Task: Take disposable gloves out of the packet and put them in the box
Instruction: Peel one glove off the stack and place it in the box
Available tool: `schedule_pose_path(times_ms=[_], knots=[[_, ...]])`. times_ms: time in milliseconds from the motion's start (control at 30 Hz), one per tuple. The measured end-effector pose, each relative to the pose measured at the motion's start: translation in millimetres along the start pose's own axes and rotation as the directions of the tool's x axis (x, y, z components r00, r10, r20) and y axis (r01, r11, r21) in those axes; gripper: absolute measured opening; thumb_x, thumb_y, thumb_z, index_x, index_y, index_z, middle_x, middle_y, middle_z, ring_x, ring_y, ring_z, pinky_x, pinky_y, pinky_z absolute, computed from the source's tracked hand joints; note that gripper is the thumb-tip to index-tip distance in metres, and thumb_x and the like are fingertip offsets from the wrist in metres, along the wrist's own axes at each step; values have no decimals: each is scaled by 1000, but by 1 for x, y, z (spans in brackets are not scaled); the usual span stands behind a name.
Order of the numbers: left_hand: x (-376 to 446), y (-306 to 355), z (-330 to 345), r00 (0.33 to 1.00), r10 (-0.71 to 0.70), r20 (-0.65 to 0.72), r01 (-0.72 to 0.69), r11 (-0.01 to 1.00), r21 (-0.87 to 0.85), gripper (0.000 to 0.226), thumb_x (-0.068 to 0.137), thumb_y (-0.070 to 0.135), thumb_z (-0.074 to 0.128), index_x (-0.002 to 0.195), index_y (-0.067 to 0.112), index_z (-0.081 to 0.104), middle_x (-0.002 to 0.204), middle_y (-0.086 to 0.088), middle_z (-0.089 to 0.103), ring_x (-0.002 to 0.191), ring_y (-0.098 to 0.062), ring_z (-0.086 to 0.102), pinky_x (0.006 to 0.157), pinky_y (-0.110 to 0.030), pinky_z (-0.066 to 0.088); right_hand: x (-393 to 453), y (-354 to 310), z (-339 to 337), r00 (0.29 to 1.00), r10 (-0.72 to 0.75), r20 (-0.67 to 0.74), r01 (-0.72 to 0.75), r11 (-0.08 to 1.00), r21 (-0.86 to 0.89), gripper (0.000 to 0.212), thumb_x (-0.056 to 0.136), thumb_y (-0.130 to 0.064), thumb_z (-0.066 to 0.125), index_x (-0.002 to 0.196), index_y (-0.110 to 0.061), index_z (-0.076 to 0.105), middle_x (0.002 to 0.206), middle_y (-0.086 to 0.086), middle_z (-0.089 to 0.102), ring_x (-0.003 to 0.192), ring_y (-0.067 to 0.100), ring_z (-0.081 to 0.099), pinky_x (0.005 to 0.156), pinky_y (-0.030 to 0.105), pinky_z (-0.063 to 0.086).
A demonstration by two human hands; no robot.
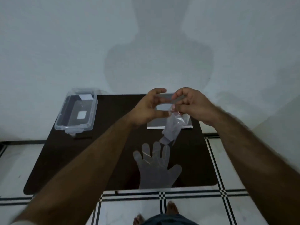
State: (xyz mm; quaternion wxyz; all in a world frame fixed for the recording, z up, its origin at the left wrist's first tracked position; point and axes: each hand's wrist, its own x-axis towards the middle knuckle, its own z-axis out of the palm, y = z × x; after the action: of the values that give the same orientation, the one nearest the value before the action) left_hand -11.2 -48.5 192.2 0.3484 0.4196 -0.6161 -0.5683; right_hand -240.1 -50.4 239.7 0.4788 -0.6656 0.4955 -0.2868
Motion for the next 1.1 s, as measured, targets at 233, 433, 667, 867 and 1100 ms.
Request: schedule_pose_path(times_ms=[233,433,667,867,1100], knots=[[13,51,-10,997,72,-22,-72,997,4,47,88,-11,80,130,4,66,98,-17,82,95,-30,80,96,-39,62,12,-58,-20,992,-126,0,125,985,-122,23,91,-17,83,110,-18,69,83,7,82,75,19,77,77,37,63],[9,56,-29,984,102,-145,-120,986,-118,38,82,-3,82,119,5,76,95,-20,73,94,-35,71,100,-52,60,22,-56,-31,990,-124,68,134,976,-171,51,75,-51,87,116,-26,71,89,-1,82,83,15,79,83,34,61],[-9,61,-68,952,65,-298,-127,973,-192,40,79,-5,73,118,1,72,83,-12,73,79,-24,73,78,-31,58,66,-29,-23,951,-203,233,259,935,-242,26,81,-18,93,103,-26,82,96,-6,80,91,12,75,87,36,62],[-40,44,-111,865,8,-502,-137,966,-220,41,79,-3,72,120,1,71,84,-11,70,78,-23,73,77,-33,57,108,-33,14,940,-250,231,247,968,41,17,86,-5,86,99,-17,83,97,4,81,94,14,74,92,32,61],[-72,6,-192,756,-85,-649,-123,955,-269,40,79,-1,75,118,3,73,84,-10,67,74,-27,67,76,-40,54,161,-55,98,960,-151,236,96,968,233,8,96,-12,76,101,-10,82,95,7,80,87,20,69,86,39,55]])
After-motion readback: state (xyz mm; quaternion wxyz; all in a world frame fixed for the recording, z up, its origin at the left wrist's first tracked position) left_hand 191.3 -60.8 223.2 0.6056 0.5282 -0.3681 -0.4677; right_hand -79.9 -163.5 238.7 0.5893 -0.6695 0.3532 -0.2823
